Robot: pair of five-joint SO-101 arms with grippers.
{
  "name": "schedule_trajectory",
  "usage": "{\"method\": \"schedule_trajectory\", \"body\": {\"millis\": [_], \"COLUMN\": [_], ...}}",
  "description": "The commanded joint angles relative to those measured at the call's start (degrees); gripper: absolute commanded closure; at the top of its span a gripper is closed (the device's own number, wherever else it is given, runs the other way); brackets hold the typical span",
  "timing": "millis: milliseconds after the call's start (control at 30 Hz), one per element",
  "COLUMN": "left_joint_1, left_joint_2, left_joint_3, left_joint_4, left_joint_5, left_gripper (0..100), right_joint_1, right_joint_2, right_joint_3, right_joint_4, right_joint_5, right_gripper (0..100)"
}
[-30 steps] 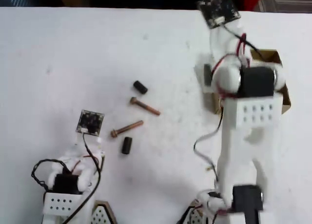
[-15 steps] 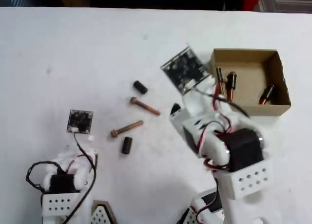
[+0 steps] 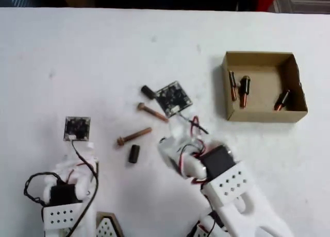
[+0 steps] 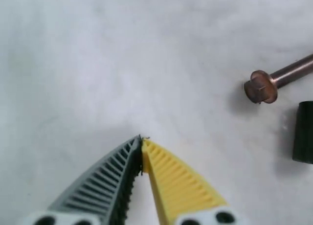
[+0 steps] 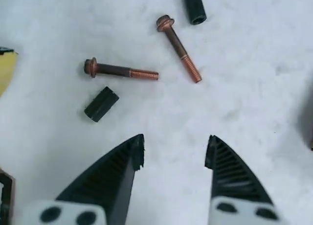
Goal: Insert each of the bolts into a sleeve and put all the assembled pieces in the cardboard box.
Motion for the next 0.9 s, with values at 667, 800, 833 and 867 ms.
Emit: {"method": "schedule_trajectory", "body": {"millis": [667,800,833,867], "left_joint_1": [-3.2,-3.2,-3.2,-3.2], "left_joint_2": [-0.7,-0.7,-0.7,-0.7], "left_joint_3": [-1.1,-1.0,-1.0,-1.0], "left_joint_4": [-1.4,-1.5,-1.5,-1.5], "left_joint_5": [-0.4,-0.4,-0.4,-0.4], "left_gripper": [98,98,98,98], "right_joint_1": [-10.2,-10.4,-10.5,-10.5], "right_joint_2": [11.6,24.0,26.5,28.8], "right_joint_3": [9.2,3.0,1.5,0.2], "right_joint_4": [-26.8,-27.2,-27.2,-27.2], "right_joint_5": [-14.3,-19.6,-20.6,-21.2], "right_gripper": [81.5,81.5,81.5,81.5]}}
